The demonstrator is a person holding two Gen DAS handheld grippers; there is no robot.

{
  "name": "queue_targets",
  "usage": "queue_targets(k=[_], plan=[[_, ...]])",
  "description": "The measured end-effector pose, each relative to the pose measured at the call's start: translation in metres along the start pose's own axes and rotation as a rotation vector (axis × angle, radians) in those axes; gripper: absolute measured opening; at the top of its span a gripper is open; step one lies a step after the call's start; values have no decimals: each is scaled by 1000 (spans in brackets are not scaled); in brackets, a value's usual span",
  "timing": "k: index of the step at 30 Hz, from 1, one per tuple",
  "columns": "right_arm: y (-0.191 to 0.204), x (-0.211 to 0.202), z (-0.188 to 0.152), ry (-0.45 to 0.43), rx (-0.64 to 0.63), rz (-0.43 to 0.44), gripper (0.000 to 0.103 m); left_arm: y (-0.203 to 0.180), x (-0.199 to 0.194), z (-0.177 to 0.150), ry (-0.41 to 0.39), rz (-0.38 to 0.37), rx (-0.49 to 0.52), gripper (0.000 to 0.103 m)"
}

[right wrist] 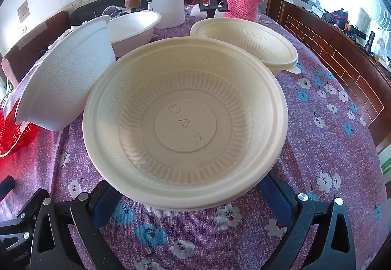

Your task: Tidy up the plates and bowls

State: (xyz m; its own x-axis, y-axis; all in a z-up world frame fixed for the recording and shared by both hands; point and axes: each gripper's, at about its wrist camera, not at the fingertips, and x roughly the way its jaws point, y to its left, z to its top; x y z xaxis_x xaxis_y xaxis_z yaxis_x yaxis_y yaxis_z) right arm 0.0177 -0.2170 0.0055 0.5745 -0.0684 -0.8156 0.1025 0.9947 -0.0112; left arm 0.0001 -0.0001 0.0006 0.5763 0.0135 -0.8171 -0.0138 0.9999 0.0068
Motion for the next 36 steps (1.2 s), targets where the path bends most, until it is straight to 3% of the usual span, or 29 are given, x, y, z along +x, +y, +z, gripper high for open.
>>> queue_targets(k=[4,11,12,14,17,20,22,24,28,30,32,34,36], plan=[[-1,1,4,54,-32,30,102,4,-1,1,56,-36,55,103],[6,-10,-7,102,-91,48,102,6,-9,-15,3,-37,56,103],[1,-15,-10,113,-71,26,97,7,-10,-16,2,-37,56,103],[-30,-42,-28,62,-12,13,91,9,-13,-21,-3,-39,56,103],[-38,-84,-24,-66,29,-29,91,1,-9,-10,12,-28,49,103],[-16,-109,-1,-145,-7,-32,91,1,-9,-10,30,-45,64,103],[13,-108,14,-159,-83,-59,91,9,-18,-12,50,-108,52,102],[36,-97,25,-159,-159,-72,90,24,-36,-18,24,-192,2,100],[65,-61,36,-86,-275,-33,88,54,-69,-23,-53,-187,-30,101],[68,-44,27,-35,-306,-30,74,69,-78,-24,-76,-187,-54,101],[64,-25,24,37,-307,-39,29,83,-83,-23,-82,-181,-82,101],[46,-22,19,89,-223,5,23,96,-85,-24,-82,-187,-113,101],[34,-30,14,89,-194,-9,21,106,-85,-25,-80,-195,-136,101]])
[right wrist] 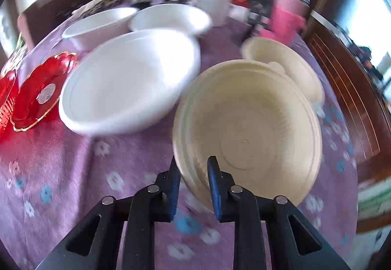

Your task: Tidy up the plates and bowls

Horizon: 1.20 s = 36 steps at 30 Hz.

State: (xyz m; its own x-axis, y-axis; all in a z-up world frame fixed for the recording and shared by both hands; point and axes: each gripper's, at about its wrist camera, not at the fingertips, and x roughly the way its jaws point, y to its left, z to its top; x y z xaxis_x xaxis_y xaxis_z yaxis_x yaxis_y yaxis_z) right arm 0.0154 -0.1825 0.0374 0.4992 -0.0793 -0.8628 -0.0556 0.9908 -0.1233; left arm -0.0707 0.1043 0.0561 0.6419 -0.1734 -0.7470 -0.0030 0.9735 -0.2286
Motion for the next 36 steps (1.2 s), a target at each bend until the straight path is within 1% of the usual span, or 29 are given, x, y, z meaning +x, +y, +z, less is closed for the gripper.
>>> queue_targets(k=[2,3,5,7,9,10,11,12,14,15,16,17,18,19,20,21,22,23,24,27,29,31,33,36], plan=[[-14,-10,-15,5,21,-14,21,8,-2,-1,-2,-10,-14,101],[-19,-12,-19,1,32,-5,21,10,-2,-1,-1,-12,-17,101],[-30,-22,-29,-19,56,50,24,10,-3,-3,-8,-20,-24,101],[-36,-32,-32,-36,73,76,37,10,-6,-5,-32,-15,-30,101],[-33,-48,-30,-86,75,84,68,10,-12,-7,-75,-16,-41,101],[-29,-59,-29,-122,70,80,73,11,-14,-7,-86,-21,-53,101],[-24,-72,-28,-162,63,82,75,11,-15,-7,-83,-26,-66,101],[-17,-81,-25,-189,59,91,75,12,-15,-6,-64,-33,-68,101],[-5,-113,-19,-290,55,150,75,10,-14,-2,-17,-45,-36,101],[-2,-129,-20,-363,64,192,81,12,-18,0,-19,-35,-33,100],[4,-148,-23,-462,79,246,89,15,-23,2,-36,-20,-43,100],[7,-158,-25,-518,89,286,103,19,-30,4,-62,-3,-54,100],[15,-165,-31,-581,99,352,103,23,-40,8,-95,16,-65,100],[24,-162,-34,-587,90,444,103,26,-47,11,-116,29,-70,100],[37,-150,-31,-501,59,491,103,28,-55,14,-138,43,-71,100],[59,-128,-27,-366,9,504,101,31,-65,17,-167,75,-68,100],[70,-117,-29,-323,-7,477,98,33,-71,19,-187,98,-65,100],[80,-108,-33,-309,-19,439,95,35,-80,20,-212,126,-62,100],[92,-99,-37,-291,-39,416,95,37,-86,21,-232,158,-58,100],[105,-93,-42,-272,-49,443,95,36,-98,23,-274,255,-46,101],[106,-87,-44,-272,-56,431,95,36,-102,24,-293,307,-35,101],[112,-81,-44,-261,-58,417,95,35,-102,24,-304,330,-25,101],[108,-73,-40,-236,-43,422,95,33,-100,23,-305,347,-14,101],[102,-65,-41,-192,-17,441,95,33,-94,21,-284,355,2,101]])
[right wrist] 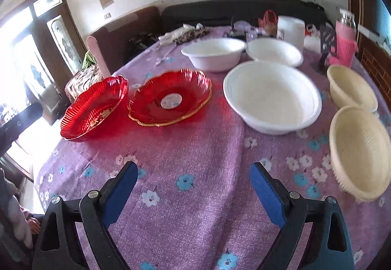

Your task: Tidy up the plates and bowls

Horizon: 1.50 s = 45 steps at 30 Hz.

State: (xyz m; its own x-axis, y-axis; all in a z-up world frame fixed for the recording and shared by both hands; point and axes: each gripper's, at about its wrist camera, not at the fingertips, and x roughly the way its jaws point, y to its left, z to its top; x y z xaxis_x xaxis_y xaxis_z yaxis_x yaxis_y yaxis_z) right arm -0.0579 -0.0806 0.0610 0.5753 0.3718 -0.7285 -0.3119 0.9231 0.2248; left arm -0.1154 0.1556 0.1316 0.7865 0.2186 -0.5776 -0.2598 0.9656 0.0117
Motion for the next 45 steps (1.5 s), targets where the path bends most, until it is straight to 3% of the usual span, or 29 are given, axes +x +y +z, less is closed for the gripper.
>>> queue_targets(k=[6,18,26,31,33,38,40,42,45], plan=[[-6,17,4,49,42,12,95,-1,13,-4,35,24,23,101],[12,52,40,56,74,39,93,-5,39,3,76,25,81,101],[16,91,56,37,134,33,93,5,61,63,85,-149,26,101],[13,107,61,41,172,46,93,-11,102,109,111,-210,48,101],[9,112,63,46,191,45,93,-22,124,116,143,-233,55,101],[5,120,75,39,228,51,93,-60,192,119,323,-311,81,100],[4,121,75,29,230,44,91,-71,215,113,375,-290,104,92],[1,122,74,27,227,41,91,-79,231,109,417,-280,134,76],[-4,130,73,43,221,33,88,-89,248,101,457,-262,171,73]])
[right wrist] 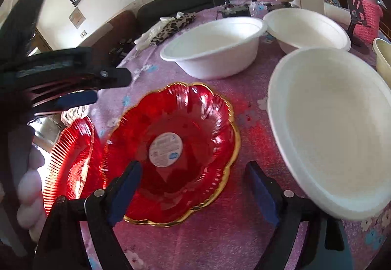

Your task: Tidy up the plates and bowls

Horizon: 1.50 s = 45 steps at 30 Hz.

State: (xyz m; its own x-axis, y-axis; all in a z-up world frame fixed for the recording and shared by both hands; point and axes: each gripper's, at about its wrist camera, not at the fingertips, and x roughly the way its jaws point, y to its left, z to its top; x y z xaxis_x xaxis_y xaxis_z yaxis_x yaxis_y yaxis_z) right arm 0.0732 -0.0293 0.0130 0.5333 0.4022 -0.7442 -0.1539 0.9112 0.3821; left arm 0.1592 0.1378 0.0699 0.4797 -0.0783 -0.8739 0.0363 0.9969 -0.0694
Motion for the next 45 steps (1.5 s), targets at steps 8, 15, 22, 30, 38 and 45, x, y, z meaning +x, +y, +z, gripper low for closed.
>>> queue_targets(k=[8,15,22,30,38,45], plan=[[0,0,-2,-12,-33,-11,86,-7,35,1,90,16,40,67],[-2,0,0,-19,-16,-2,86,-12,45,-5,114,27,68,59],[2,7,6,-27,-22,-11,83,-21,43,-10,115,44,102,48],[-11,2,6,-50,39,-31,46,-13,35,-16,119,55,36,37],[-10,-14,5,-89,71,46,25,7,10,-23,77,39,-41,37],[-17,-38,9,-151,110,103,15,5,-9,-30,47,6,-72,35]])
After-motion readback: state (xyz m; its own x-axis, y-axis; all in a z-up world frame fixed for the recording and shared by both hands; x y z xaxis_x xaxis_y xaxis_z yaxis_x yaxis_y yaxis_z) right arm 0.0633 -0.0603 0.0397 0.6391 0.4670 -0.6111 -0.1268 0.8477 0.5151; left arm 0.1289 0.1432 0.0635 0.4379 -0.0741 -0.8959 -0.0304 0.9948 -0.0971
